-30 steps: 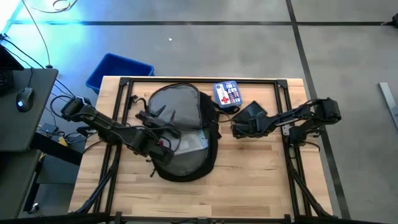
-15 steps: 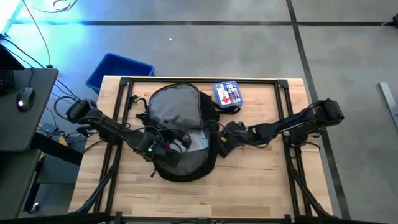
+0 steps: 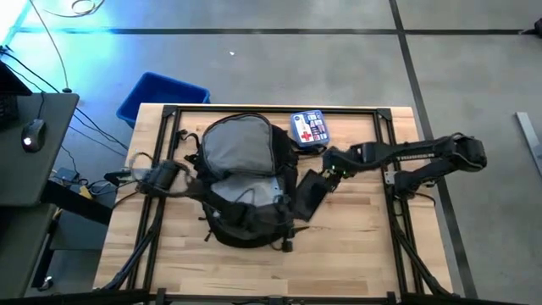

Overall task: Unpack backpack
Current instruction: Put the blue cellphone into the white backpack

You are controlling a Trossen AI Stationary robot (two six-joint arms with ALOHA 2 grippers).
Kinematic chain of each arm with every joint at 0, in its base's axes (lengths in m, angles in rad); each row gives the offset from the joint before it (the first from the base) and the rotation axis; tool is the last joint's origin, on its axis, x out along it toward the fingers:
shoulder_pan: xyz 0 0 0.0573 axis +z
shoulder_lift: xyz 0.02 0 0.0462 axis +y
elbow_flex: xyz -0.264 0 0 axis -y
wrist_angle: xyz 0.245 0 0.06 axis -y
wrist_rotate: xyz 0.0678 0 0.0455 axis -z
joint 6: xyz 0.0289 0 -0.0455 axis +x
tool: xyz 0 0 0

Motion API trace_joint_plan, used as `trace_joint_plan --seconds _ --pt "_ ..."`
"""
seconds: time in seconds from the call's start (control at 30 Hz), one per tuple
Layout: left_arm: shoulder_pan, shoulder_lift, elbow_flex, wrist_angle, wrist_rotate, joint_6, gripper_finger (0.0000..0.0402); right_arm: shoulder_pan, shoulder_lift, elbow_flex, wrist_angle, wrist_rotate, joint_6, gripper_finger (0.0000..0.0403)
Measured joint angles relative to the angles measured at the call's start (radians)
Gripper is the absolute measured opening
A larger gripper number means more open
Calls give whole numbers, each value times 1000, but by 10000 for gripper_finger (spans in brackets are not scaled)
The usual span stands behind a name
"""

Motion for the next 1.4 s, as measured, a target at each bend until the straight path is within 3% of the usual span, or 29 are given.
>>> trace_joint_plan --seconds 0.17,0.47,0.6,0.9,1.03,1.23,1.4 --pt "47 98 90 -91 -17 -76 73 -163 -1 -61 107 -146 -114 256" --pt "66 93 106 -461 -72 -210 19 -373 39 -310 510 -424 -164 261" --pt "68 89 109 -544 -77 -270 2 -378 35 -406 655 -496 -138 261" --pt "76 89 105 -527 -78 -230 2 -294 39 -549 959 -596 36 261" --pt "75 77 105 -533 -100 -184 2 -266 38 -552 963 -559 59 261" --pt "-1 -44 89 -636 -131 -145 2 -264 38 -553 956 -559 89 260" --pt "-45 -127 98 -685 -47 -211 1 -260 38 -553 952 -569 143 260"
